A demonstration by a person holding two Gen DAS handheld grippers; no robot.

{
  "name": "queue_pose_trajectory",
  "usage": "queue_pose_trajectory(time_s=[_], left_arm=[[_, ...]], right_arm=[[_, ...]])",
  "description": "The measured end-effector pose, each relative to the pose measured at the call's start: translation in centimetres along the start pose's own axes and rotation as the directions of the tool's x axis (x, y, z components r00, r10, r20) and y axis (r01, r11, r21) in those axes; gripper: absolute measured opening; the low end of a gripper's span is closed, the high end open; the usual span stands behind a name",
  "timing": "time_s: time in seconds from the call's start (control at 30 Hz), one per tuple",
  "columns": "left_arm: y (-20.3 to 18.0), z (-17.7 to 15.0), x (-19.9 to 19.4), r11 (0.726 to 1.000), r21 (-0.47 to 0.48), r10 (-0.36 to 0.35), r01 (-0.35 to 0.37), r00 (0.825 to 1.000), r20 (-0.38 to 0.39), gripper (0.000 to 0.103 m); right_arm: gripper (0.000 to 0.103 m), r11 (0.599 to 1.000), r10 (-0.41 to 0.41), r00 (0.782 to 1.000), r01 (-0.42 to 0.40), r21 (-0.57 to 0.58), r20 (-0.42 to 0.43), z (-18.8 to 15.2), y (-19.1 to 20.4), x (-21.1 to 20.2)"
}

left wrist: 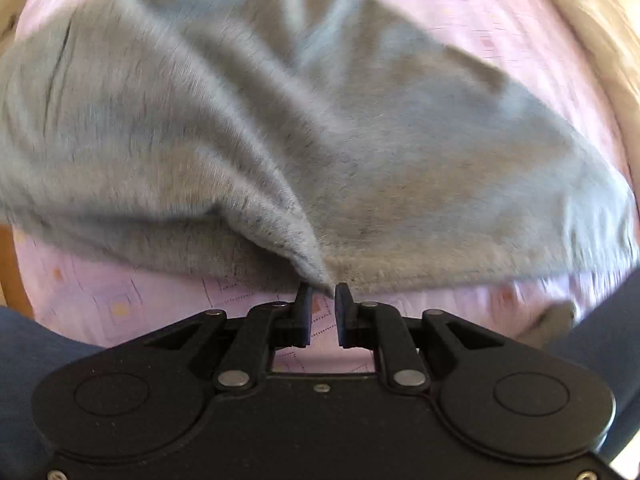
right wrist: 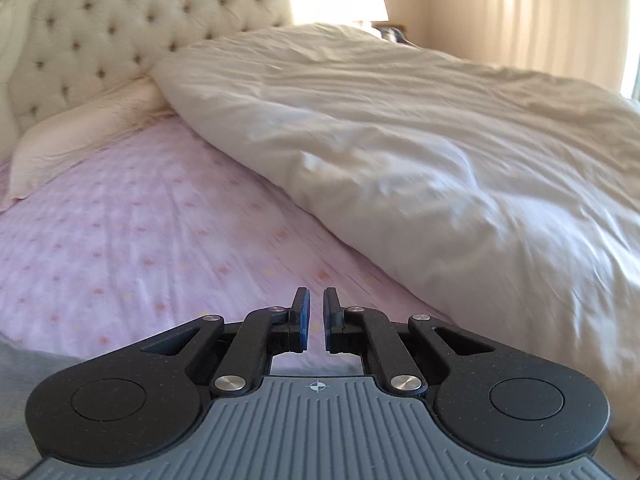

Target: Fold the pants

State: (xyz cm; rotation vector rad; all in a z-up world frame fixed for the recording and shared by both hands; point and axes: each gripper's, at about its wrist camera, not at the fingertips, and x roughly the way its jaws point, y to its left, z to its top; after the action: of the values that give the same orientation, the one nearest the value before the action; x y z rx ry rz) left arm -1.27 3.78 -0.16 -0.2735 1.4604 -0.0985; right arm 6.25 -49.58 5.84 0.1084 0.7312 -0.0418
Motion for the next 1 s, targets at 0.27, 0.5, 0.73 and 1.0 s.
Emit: queue_pose_trajectory(time_s=[0.27, 0.5, 0.73, 1.0], left_arm=[[3.4, 2.8, -3.8, 0.987, -0.105, 0.144, -0.125, 0.969, 0.198, 0.032], [7.1, 5.2, 1.7, 0.976, -0.086, 0.175, -0.199, 0.957, -0.231, 0.037], [9.8, 6.8, -4.9, 0.985, -0.052, 0.166, -0.167, 0.985, -0.039, 0.037], [14.8, 6.8, -11.0, 0.974, -0.032, 0.226, -0.225, 0.951, 0.209, 0.054]], right_arm=[[0.008, 0.969, 0.208, 0.978, -0.205, -0.141, 0.006, 3.3, 8.9, -2.2], [0.008, 0.907, 0.358, 0.931, -0.364, -0.213, -0.066, 3.9, 16.5, -3.0], [0.008, 0.833, 0.474, 0.865, -0.502, -0.234, -0.168, 1.4, 23.3, -2.5], [0.008, 0.762, 0.522, 0.802, -0.592, -0.264, -0.290, -2.2, 30.9, -0.5]])
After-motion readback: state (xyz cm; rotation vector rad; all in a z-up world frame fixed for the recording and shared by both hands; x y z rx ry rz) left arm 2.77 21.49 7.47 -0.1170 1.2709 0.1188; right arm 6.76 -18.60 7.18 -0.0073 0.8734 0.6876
